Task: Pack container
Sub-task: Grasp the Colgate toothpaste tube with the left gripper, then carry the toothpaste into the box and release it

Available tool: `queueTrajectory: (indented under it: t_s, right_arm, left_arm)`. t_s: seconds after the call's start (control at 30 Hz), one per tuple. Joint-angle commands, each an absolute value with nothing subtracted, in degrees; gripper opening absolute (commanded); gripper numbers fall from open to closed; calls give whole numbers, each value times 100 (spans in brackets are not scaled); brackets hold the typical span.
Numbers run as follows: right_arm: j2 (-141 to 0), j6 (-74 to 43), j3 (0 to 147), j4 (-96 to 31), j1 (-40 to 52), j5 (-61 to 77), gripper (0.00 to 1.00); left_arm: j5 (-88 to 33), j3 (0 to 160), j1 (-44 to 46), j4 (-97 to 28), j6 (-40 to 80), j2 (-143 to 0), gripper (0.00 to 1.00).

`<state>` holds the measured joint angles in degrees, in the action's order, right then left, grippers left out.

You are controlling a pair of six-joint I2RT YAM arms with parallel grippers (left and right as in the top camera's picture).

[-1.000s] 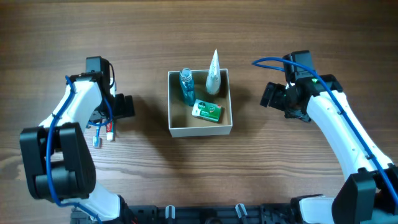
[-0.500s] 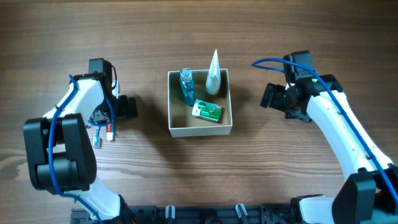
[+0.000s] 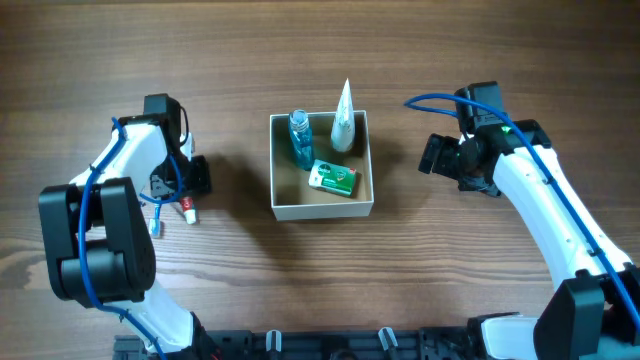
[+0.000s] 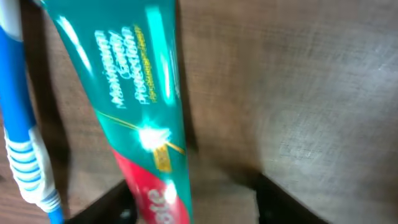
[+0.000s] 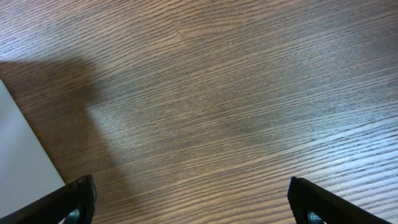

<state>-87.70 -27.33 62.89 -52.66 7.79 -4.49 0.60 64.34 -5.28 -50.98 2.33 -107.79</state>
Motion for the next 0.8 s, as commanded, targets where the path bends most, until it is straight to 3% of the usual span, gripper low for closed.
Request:
queueTrajectory:
  t_s: [0.0,0.17,0.23,0.5,0.57,0.77]
  right_arm:
    - [-8818,-2696,6228,-5280,764,-414,100]
    - [-8818,-2696,6228,-5269,764,-414,100]
    - [-8818,-2694,6228,-5271,764,-416,100]
    - [-8818,-2694,6228,-5286,764,-416,100]
    - [-8818,-2696,6228,-5277,764,-416,100]
    - [-8462,-3315,6267,-5179,399,336,99]
  left_arm:
    - [49,6361,-554,-5170,193,-10989,46]
    - [49,6361,-554,-5144,196,-10989,25]
    - [49,6361,-554,-5100,224,-10989,21]
    - [47,6386,-552,-4982,497,-10984,11]
    - [45,6543,-541,-5054,661,-10971,4]
    - [-19,7856,-97,-5743,707,-10460,4]
